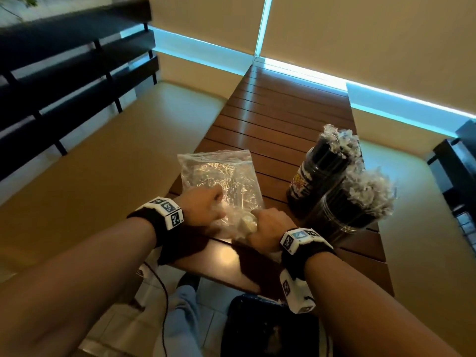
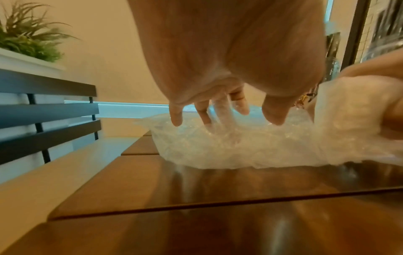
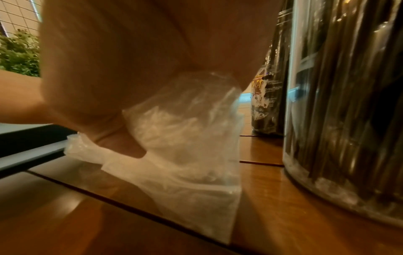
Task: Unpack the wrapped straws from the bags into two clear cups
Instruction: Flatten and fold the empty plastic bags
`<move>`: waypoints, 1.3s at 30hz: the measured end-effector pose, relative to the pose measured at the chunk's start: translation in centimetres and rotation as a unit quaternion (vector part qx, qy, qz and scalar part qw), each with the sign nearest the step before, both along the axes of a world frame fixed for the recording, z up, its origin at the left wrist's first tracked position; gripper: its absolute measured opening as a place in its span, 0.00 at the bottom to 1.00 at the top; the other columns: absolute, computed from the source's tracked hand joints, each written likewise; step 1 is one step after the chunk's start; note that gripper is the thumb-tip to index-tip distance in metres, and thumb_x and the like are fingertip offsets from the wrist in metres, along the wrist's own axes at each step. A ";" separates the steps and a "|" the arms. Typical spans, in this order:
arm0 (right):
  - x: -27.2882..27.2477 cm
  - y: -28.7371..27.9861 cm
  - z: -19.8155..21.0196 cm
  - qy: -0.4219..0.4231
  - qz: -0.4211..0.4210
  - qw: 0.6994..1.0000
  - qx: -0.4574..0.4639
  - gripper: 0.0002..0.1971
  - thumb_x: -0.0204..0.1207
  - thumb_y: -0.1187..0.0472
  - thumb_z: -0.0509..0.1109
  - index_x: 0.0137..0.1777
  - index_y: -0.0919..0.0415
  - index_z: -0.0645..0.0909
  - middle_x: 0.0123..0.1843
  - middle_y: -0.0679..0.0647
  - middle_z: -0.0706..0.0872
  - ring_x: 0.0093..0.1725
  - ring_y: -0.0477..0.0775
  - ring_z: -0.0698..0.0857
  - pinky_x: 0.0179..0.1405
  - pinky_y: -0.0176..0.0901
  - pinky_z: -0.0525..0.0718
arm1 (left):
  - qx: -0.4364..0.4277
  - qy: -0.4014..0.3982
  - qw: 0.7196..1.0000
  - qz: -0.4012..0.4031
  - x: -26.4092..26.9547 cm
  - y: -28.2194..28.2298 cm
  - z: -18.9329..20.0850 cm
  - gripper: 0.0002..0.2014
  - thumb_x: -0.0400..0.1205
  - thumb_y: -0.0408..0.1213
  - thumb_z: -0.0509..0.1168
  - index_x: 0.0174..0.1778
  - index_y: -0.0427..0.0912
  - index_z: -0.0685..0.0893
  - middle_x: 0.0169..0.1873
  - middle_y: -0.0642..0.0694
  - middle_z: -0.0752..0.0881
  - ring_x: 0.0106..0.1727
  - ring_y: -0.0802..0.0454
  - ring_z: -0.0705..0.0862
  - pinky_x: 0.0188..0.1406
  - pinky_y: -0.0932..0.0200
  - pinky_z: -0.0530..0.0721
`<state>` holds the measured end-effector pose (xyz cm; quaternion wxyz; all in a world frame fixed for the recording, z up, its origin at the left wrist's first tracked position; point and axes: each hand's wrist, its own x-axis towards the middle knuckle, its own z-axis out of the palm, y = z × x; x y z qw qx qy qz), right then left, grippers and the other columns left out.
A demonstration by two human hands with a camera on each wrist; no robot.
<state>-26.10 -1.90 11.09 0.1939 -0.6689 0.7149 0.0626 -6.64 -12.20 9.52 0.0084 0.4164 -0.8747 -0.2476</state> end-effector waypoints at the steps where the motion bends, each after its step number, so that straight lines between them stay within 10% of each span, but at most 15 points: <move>1: -0.3 -0.2 0.1 0.003 -0.003 1.000 0.004 0.25 0.64 0.36 0.65 0.56 0.50 0.77 0.53 0.56 0.86 0.52 0.64 0.86 0.50 0.51 0.85 | -0.006 0.007 1.000 0.004 0.2 -0.1 -0.2 0.08 0.82 0.44 0.65 0.51 0.47 0.74 0.45 0.49 0.83 0.46 0.47 0.82 0.44 0.52 0.76; 5: -0.4 -0.7 0.4 -0.048 -0.053 0.997 0.028 0.28 0.68 0.43 0.65 0.67 0.48 0.64 0.52 0.58 0.84 0.49 0.66 0.84 0.46 0.51 0.83 | 0.016 -0.003 0.999 0.030 0.7 -0.3 -1.6 0.07 0.87 0.35 0.57 0.54 0.41 0.79 0.42 0.48 0.81 0.45 0.49 0.80 0.50 0.53 0.76; 9: -0.1 -2.1 -0.5 -0.058 -0.092 0.992 0.064 0.35 0.68 0.43 0.64 0.76 0.48 0.62 0.63 0.61 0.82 0.57 0.67 0.83 0.51 0.51 0.83 | -0.087 -0.084 0.992 0.025 0.5 0.7 -2.5 0.09 0.81 0.34 0.65 0.57 0.42 0.78 0.61 0.44 0.71 0.51 0.47 0.80 0.45 0.54 0.82; 12: 0.2 -2.4 -1.5 -0.044 -0.122 0.987 0.097 0.34 0.69 0.46 0.64 0.77 0.53 0.69 0.70 0.61 0.79 0.61 0.65 0.82 0.51 0.49 0.82 | -0.134 -0.045 0.988 -0.060 0.3 0.9 -1.5 0.17 0.82 0.49 0.64 0.64 0.50 0.72 0.64 0.48 0.69 0.49 0.52 0.80 0.39 0.58 0.81; 15: 0.6 -2.4 -1.8 -0.040 -0.143 0.985 0.088 0.31 0.69 0.47 0.63 0.72 0.57 0.74 0.68 0.61 0.81 0.59 0.65 0.84 0.50 0.48 0.83 | -0.208 -0.106 0.947 -0.222 0.3 0.5 -1.0 0.29 0.77 0.70 0.57 0.63 0.52 0.79 0.67 0.48 0.72 0.62 0.50 0.76 0.54 0.50 0.83; 18: 1.1 -2.4 -1.6 -0.020 -0.134 0.988 0.073 0.28 0.68 0.47 0.64 0.69 0.54 0.75 0.65 0.57 0.83 0.59 0.63 0.84 0.51 0.48 0.83 | -0.246 -0.206 0.903 -0.285 0.3 0.3 -1.7 0.24 0.80 0.60 0.59 0.65 0.49 0.78 0.64 0.47 0.77 0.64 0.46 0.77 0.61 0.47 0.78; 23: 1.0 -1.8 -0.4 0.051 0.002 0.993 -0.103 0.31 0.67 0.39 0.64 0.67 0.56 0.71 0.67 0.55 0.75 0.64 0.61 0.77 0.60 0.58 0.78 | -0.111 -0.083 0.981 -0.136 0.2 -0.1 -3.1 0.12 0.82 0.33 0.62 0.61 0.45 0.80 0.55 0.48 0.81 0.47 0.53 0.80 0.46 0.58 0.80; 29: 1.6 -1.2 0.7 0.055 0.134 0.945 -0.294 0.29 0.62 0.41 0.72 0.60 0.54 0.72 0.60 0.53 0.79 0.53 0.59 0.81 0.46 0.52 0.80 | 0.006 0.000 1.000 0.026 0.1 -1.4 -3.5 0.07 0.80 0.37 0.67 0.52 0.41 0.83 0.50 0.43 0.86 0.50 0.46 0.84 0.53 0.49 0.82; 34: 0.8 -1.0 -0.2 0.090 0.218 0.958 -0.162 0.30 0.68 0.33 0.67 0.65 0.47 0.71 0.73 0.55 0.71 0.70 0.64 0.72 0.59 0.65 0.78 | 0.025 -0.057 0.995 0.072 -0.7 -2.1 -2.2 0.07 0.81 0.30 0.60 0.51 0.34 0.82 0.52 0.38 0.85 0.55 0.41 0.83 0.45 0.59 0.71; 39: 0.9 -1.6 -1.6 -0.001 0.089 0.992 -0.094 0.29 0.71 0.36 0.66 0.65 0.53 0.70 0.69 0.54 0.74 0.67 0.62 0.74 0.58 0.61 0.81 | 0.045 -0.151 0.987 0.044 -1.3 -2.3 -0.9 0.06 0.80 0.30 0.58 0.41 0.33 0.80 0.54 0.32 0.85 0.48 0.40 0.82 0.43 0.55 0.76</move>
